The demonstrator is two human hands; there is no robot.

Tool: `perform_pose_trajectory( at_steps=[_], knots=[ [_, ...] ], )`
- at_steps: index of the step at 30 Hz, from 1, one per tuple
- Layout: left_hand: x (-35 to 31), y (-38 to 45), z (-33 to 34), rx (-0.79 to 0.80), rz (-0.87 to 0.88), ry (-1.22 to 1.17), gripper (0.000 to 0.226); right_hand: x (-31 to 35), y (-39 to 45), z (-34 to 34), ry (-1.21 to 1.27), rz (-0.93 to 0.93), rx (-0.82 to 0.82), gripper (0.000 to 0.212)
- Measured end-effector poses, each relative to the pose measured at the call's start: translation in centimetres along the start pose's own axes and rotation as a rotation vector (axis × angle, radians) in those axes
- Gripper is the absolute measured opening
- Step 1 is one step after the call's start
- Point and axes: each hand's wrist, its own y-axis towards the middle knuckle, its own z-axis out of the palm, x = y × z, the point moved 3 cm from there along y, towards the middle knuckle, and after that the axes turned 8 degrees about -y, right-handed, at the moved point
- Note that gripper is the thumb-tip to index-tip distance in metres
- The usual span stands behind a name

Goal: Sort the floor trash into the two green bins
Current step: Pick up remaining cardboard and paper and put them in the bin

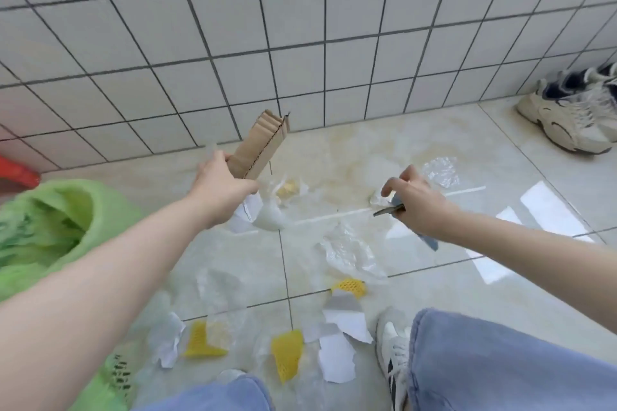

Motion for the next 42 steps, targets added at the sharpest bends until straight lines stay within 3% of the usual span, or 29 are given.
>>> perform_pose_trajectory(
  at_steps=[6, 13, 24, 30, 36, 42],
  knots=[
    [0.3, -4.6, -10.3, -0.036, -0.065, -0.107, 0.054, 11.4, 0.2, -8.9, 0.004, -0.185, -0.039, 0.022],
    [4.2, -9.3, -19.6, -0.120, -0.124, -0.176, 0.055, 24.1, -1.8, -11.7, 0.089, -0.375, 0.046, 0.026],
    [16.6, -15.0, -27.1, -0.242, -0.293, -0.160, 0.068, 38.3, -3.1, -5.0, 0.247, -0.492, 0.171, 0.020],
    [24.2, -17.0, -29.4, -0.300, -0.410, -0.230, 0.064, 44.8, -4.1, -0.1, 0.285, -0.544, 0.295, 0.030],
    [29.2, -19.0, -30.8, -0.494, -0.427, -0.243, 0.056, 49.4, -4.8, 3.1, 0.525, -0.565, 0.404, 0.034],
    [32.3, -22.7, -30.8, -0.762, -0.466, -0.405, 0.049, 52.5, -5.2, 4.6, 0.728, -0.533, 0.321, 0.033]
  ],
)
